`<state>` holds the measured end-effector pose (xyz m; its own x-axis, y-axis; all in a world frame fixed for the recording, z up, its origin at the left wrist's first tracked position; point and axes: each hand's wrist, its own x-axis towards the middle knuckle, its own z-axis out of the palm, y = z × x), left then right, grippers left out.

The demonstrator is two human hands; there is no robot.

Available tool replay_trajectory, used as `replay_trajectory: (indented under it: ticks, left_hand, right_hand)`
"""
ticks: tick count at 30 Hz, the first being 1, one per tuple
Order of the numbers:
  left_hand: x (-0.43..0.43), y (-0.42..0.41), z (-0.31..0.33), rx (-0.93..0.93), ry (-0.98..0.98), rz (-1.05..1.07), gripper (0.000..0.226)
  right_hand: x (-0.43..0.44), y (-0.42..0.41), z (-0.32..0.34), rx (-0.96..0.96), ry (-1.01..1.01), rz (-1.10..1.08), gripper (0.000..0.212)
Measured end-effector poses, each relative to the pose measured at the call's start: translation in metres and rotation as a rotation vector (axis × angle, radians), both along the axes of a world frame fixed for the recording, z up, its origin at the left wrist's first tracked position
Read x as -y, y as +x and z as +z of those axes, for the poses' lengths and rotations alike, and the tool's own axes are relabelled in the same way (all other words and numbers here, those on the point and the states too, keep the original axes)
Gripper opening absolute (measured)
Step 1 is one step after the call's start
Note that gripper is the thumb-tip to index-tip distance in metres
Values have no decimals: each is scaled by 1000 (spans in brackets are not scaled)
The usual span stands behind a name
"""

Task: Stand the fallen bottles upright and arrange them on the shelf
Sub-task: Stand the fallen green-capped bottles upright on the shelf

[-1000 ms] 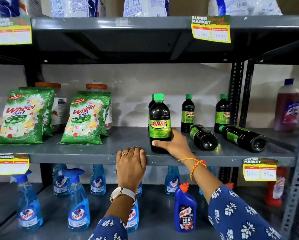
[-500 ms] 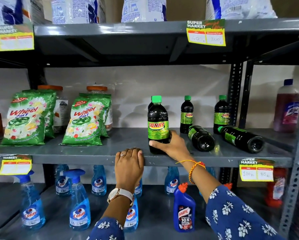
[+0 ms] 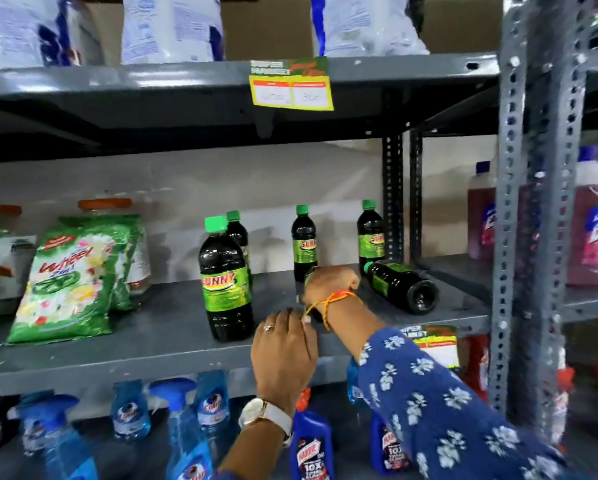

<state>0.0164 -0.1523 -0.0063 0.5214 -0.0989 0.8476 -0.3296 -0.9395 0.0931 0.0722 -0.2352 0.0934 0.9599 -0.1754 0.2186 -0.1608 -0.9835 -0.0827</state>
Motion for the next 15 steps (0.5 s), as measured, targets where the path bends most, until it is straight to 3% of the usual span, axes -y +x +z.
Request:
replay_trajectory:
  ticks: [4,10,15]
  left_hand:
    - [6,5,-11,-65,3,110,34]
    - [9,10,-13,-9,4,113,34]
    - [10,15,-14,58,-28,104,33]
  right_hand:
    - [-1,9,-14,79,-116,-4,38]
    - [42,17,-40,366,559,155,62]
    - [54,31,-55,366,804,391,62]
